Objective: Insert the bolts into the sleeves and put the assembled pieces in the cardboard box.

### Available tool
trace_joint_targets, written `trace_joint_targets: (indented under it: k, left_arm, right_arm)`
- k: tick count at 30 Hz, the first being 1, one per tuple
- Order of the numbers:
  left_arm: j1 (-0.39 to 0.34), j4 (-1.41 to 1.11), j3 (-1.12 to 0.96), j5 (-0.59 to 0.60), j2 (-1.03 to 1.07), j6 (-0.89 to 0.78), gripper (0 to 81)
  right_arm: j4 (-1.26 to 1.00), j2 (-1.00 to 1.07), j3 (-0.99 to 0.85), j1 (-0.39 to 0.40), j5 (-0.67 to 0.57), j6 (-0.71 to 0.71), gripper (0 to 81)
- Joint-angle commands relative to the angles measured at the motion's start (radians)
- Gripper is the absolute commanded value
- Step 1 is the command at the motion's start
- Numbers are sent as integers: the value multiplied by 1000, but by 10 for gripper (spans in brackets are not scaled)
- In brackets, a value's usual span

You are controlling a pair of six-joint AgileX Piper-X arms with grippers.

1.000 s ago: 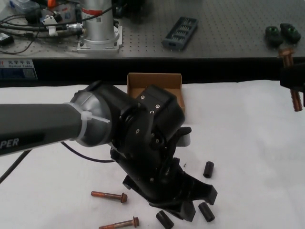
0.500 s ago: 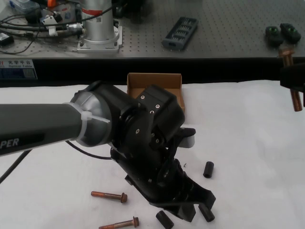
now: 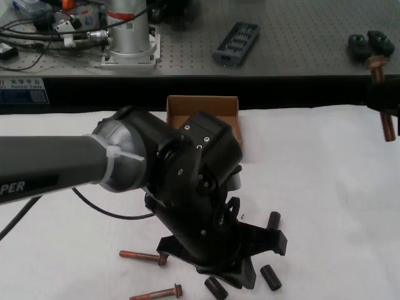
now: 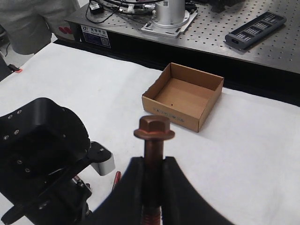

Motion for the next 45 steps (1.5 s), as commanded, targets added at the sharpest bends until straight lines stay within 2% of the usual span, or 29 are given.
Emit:
trace_joint_targets:
  k: [1, 11, 19, 30, 34, 45]
  left_arm:
    - [3, -4, -11, 1, -1, -78, 114]
    - [3, -4, -11, 0, -1, -254, 114]
    - [3, -4, -11, 0, -1, -275, 114]
    - [3, -4, -11, 0, -1, -145, 114]
    - [3, -4, -11, -50, -1, -132, 114]
    - [3, 5, -11, -76, -1, 154, 114]
  right_arm:
    - [-20, -4, -3, -7, -2, 2, 24]
    - [-12, -2, 14, -7, -2, 2, 24]
    - [-16, -2, 14, -7, -5, 2, 24]
    - [-16, -2, 14, -7, -5, 2, 24]
    - [-16, -2, 14, -7, -5, 2, 24]
    - [-16, -2, 14, -7, -74, 12, 24]
